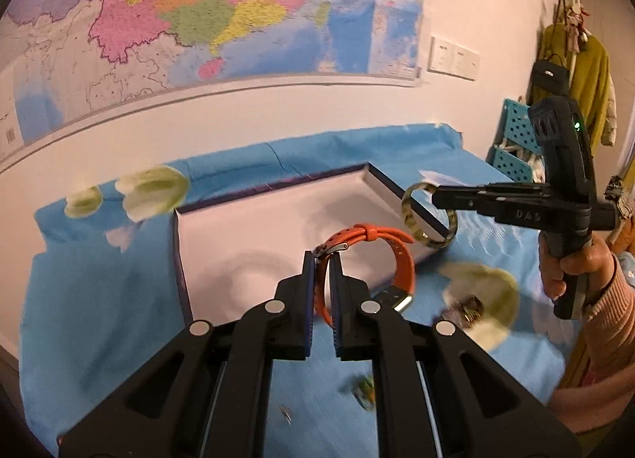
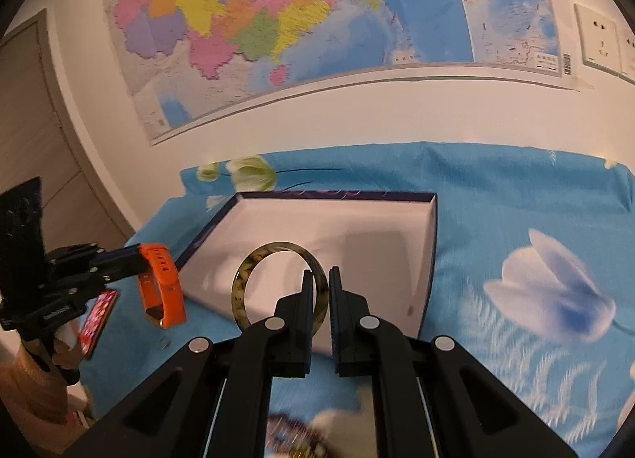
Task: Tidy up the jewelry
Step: 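Carry the watch band into the navy box with the left tool while the right tool drops the bangle there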
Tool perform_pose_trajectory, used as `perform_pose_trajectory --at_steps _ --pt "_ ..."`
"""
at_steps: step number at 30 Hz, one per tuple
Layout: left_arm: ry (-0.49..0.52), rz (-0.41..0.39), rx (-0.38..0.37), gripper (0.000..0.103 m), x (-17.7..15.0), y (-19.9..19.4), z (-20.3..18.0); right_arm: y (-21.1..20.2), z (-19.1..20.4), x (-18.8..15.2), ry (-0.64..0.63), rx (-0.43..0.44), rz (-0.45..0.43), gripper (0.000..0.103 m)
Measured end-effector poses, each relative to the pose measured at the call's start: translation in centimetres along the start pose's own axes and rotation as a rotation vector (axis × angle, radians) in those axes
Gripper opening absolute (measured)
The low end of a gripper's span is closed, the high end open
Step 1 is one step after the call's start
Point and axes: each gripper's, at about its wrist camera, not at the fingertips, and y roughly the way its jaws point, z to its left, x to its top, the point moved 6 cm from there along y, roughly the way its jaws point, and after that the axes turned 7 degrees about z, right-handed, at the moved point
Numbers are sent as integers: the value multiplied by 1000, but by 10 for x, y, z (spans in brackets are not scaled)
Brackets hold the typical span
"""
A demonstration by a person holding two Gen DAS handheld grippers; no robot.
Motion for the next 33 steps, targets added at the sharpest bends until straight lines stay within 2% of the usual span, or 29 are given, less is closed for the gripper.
perform_pose_trajectory --at_steps 7,13,23,27,33 --pt "10 34 33 7 32 45 24 49 -15 32 20 -42 53 6" --pt "7 90 26 7 45 84 39 83 -23 52 28 -75 95 6" --pt "63 173 100 7 54 138 51 126 -42 62 109 -100 208 6" --pt "71 197 103 6 59 152 55 136 -40 65 114 -106 249 6" --pt "86 239 140 5 64 172 59 145 -43 68 132 -131 266 7"
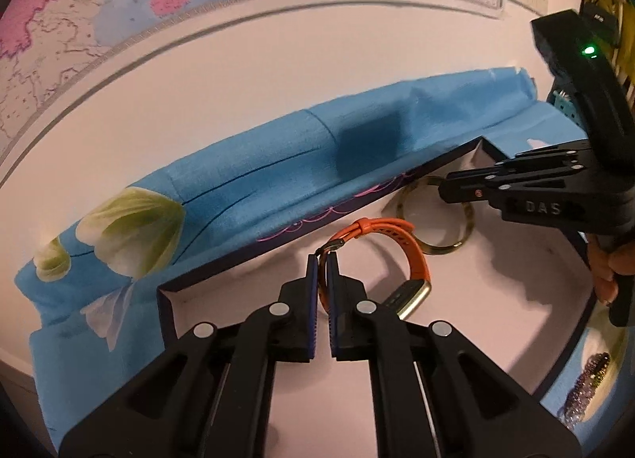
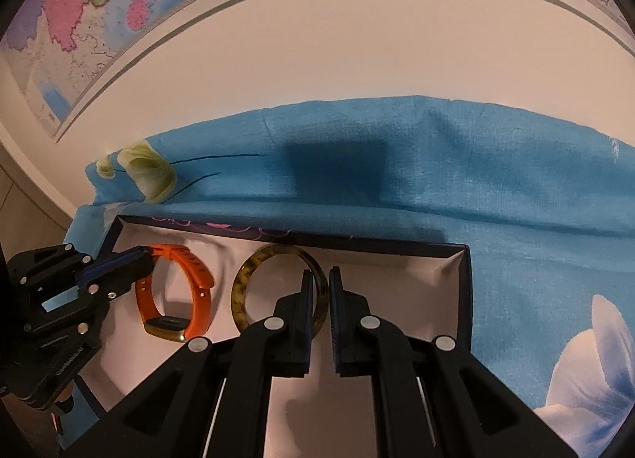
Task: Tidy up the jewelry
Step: 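Carry the watch band into the navy box with the left tool while the right tool drops the bangle there, then grasp the clear crystal bracelet with the right tool while the left tool grasps the pink heart charm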
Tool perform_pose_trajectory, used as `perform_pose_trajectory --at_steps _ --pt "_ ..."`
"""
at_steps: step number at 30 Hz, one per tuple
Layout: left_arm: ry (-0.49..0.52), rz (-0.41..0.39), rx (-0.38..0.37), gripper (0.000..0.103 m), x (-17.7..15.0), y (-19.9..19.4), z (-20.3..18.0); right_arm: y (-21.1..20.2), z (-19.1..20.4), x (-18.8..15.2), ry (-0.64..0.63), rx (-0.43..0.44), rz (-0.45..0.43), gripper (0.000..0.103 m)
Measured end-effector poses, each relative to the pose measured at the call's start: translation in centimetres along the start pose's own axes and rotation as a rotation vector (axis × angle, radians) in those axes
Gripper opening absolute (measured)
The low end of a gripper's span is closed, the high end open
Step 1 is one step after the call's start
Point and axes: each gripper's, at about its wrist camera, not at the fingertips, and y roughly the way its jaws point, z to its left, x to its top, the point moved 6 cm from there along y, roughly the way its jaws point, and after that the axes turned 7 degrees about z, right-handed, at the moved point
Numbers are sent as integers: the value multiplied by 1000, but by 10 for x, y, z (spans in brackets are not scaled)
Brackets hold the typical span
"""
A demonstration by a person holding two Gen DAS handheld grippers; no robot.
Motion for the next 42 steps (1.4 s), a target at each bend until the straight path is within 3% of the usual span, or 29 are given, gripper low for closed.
perform_pose_trajectory --at_steps 5,6,9,10,11,15,17,22,25,31,42 --pt "-4 33 23 5 6 13 1 -4 -2 0 16 5 -24 12" --pt "-11 37 26 5 7 15 3 -8 -2 -1 18 12 -37 17" --pt "-51 25 43 10 9 14 11 -28 2 -7 -5 36 -85 19" --pt "-72 8 48 26 9 10 15 -36 5 -10 -20 45 -100 25" --pt "-86 -9 56 34 8 5 18 -48 8 -15 -45 57 -125 29" --pt "-111 -101 52 36 0 -29 22 -90 18 -47 -134 91 -188 38" --pt "-119 -177 52 51 -8 -56 20 -105 20 -69 -179 88 -203 40" --pt "-132 -317 30 67 -40 -118 6 -121 19 -130 -254 79 -174 41" --pt "-127 -355 0 67 -64 -139 -3 -117 19 -165 -274 60 -133 41" --pt "-139 -351 -39 67 -114 -150 -20 -114 42 -207 -354 79 -87 41" --pt "-156 -314 -114 67 -166 -146 -36 -87 79 -213 -495 19 -35 43"
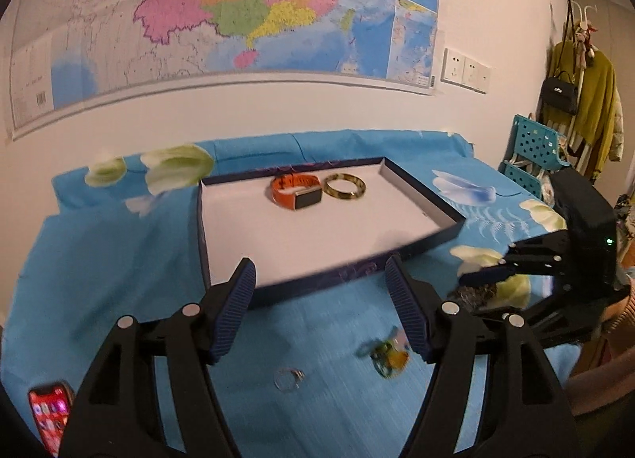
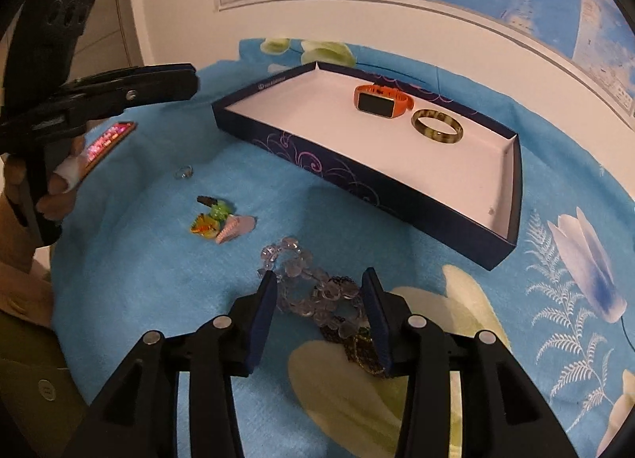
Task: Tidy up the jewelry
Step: 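Grasp the clear crystal bracelet with the right tool while the left tool grasps the pink heart charm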
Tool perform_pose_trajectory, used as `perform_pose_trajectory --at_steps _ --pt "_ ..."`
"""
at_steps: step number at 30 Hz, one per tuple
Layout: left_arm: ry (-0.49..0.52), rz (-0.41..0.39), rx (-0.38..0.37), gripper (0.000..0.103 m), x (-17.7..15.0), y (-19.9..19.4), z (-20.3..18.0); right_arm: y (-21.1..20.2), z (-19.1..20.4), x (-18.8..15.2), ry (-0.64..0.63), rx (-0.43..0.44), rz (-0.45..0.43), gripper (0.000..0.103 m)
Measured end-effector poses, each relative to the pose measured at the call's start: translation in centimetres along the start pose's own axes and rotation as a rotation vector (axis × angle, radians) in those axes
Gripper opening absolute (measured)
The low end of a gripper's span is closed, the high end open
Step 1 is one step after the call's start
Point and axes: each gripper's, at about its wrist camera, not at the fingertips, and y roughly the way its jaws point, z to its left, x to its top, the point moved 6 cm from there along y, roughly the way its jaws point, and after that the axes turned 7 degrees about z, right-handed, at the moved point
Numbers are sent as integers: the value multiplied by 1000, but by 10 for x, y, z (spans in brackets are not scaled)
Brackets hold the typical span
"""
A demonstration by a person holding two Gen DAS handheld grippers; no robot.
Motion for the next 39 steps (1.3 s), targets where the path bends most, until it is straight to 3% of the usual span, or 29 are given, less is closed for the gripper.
perform_pose_trajectory --at_steps 2,5,6,7,20,27,32,39 --pt "2 14 -19 67 -7 1 -3 4 1 0 -4 -10 17 42" --pt "29 39 -52 67 -18 2 -12 3 2 -1 -12 -16 16 28" --pt "40 44 -59 67 -20 3 -15 3 1 -1 -6 -11 15 18" --pt "55 50 -66 67 -23 3 -19 2 0 -1 -1 -6 14 16" --pt "213 95 -182 62 -41 9 -69 -28 -16 10 108 73 -67 15" --pt "259 125 -178 56 -39 22 -82 -45 -30 20 171 96 -135 15" --pt "266 174 -178 40 -40 34 -84 -47 -34 21 196 111 -153 15" --pt "238 270 -141 39 -46 53 -76 -42 -30 19 202 139 -153 15"
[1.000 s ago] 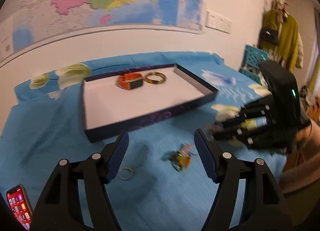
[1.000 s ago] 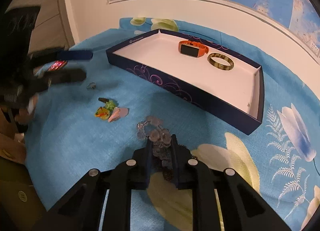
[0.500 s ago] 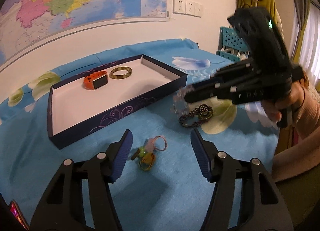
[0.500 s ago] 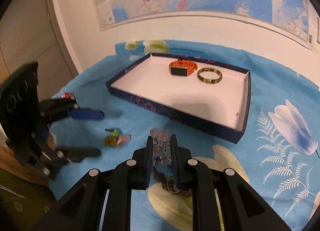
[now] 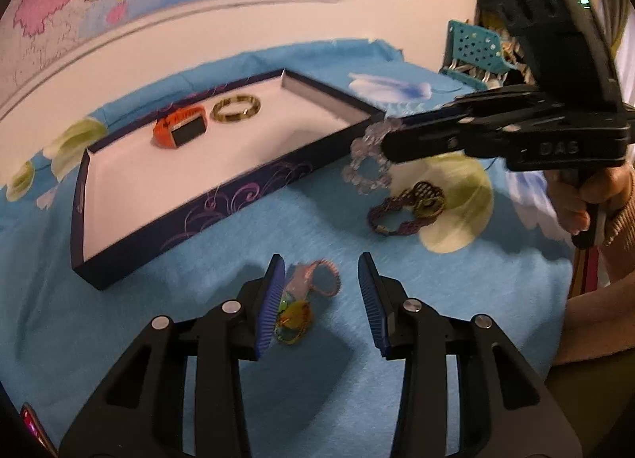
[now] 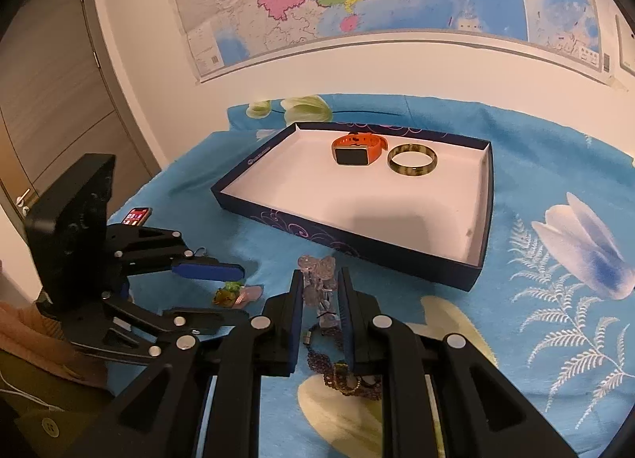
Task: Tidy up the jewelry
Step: 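Grasp the clear crystal bracelet with the right tool while the left tool grasps the pink heart charm, then carry the heart charm into the box with the left tool while the right tool releases the crystal bracelet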
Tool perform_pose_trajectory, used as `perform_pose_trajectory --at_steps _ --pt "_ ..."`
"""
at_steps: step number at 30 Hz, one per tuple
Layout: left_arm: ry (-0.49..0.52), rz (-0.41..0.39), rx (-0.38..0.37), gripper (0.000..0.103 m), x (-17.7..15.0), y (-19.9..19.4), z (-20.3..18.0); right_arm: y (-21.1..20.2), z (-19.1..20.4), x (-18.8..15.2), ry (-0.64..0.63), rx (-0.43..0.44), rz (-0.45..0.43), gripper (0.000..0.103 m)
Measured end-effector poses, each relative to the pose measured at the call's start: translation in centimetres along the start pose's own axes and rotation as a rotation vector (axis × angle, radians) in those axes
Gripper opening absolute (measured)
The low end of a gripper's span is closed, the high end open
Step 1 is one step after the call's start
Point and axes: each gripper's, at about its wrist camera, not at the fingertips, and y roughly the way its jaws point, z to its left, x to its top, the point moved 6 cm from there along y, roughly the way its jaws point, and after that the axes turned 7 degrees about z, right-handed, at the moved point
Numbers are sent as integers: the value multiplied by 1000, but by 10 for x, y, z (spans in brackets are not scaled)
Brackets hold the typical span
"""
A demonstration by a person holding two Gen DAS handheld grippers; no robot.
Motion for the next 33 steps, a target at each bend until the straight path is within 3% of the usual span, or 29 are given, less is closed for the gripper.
perform_pose_trajectory --at_steps 4,9,27,33 --pt "-33 44 -10 21 -2 9 7 2 -1 0 5 10 -4 15" --pt "-49 38 -12 14 -2 7 10 1 -3 0 10 14 -11 15" --pt "-226 -88 -151 14 11 -24 44 -2 -4 6 36 38 -34 15" --pt "-256 -108 -128 14 13 -31 58 -3 -6 7 44 45 -44 16"
